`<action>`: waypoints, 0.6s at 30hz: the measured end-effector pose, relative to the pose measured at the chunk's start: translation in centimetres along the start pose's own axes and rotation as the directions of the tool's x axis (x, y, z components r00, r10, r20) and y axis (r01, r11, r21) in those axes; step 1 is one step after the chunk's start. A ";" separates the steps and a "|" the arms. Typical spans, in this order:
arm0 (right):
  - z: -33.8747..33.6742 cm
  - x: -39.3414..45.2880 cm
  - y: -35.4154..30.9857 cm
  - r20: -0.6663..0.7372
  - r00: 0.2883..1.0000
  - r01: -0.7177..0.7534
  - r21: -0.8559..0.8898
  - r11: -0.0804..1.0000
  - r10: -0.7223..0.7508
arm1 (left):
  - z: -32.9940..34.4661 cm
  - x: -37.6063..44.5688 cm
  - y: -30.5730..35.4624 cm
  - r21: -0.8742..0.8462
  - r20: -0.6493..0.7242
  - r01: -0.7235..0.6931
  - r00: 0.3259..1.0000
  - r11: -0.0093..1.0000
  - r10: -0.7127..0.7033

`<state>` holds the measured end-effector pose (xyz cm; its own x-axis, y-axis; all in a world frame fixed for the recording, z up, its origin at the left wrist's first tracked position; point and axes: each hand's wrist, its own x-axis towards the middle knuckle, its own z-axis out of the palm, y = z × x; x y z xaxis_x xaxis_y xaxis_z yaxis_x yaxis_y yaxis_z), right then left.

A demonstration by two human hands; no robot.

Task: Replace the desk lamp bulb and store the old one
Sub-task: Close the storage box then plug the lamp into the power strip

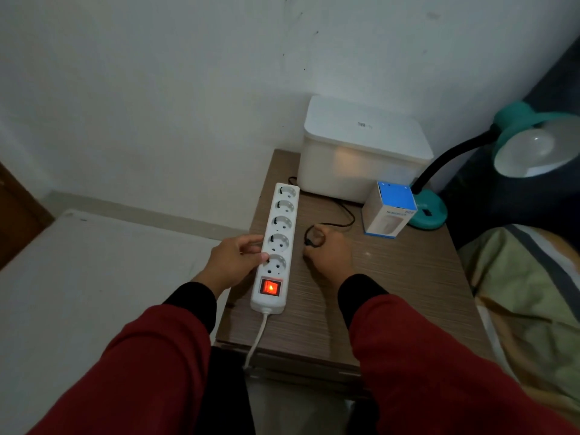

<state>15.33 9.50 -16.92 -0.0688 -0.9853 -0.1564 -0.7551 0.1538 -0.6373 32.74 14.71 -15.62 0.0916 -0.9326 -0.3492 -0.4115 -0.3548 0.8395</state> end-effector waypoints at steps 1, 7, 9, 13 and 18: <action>-0.2 0.0 0.0 0.003 1.000 -0.011 0.036 0.999 0.010 | 0.1 -0.1 -0.1 0.001 -0.007 -0.005 1.000 1.000 0.005; -2.1 0.0 -1.1 0.047 0.998 0.022 0.373 0.927 -0.043 | 0.6 -0.6 -0.1 0.002 -0.038 -0.037 0.999 0.999 0.038; -2.8 -0.3 -1.8 0.053 0.993 0.069 0.440 0.895 -0.102 | 0.7 -0.6 0.0 0.001 -0.043 -0.043 0.998 0.999 0.043; -2.7 -0.9 -3.3 -0.002 0.980 0.180 0.439 0.880 -0.200 | 0.9 -0.7 0.1 0.000 -0.052 -0.040 0.998 0.999 0.040; -0.9 -1.2 -4.2 -0.095 0.966 0.259 0.387 0.885 -0.241 | 0.8 -0.7 -0.1 0.013 -0.056 -0.055 0.997 0.998 0.056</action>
<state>18.01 9.93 -13.42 0.0541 -0.9958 0.0745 -0.4339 -0.0906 -0.8964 31.93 15.39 -15.78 0.1188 -0.9531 -0.2784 -0.4280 -0.3022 0.8517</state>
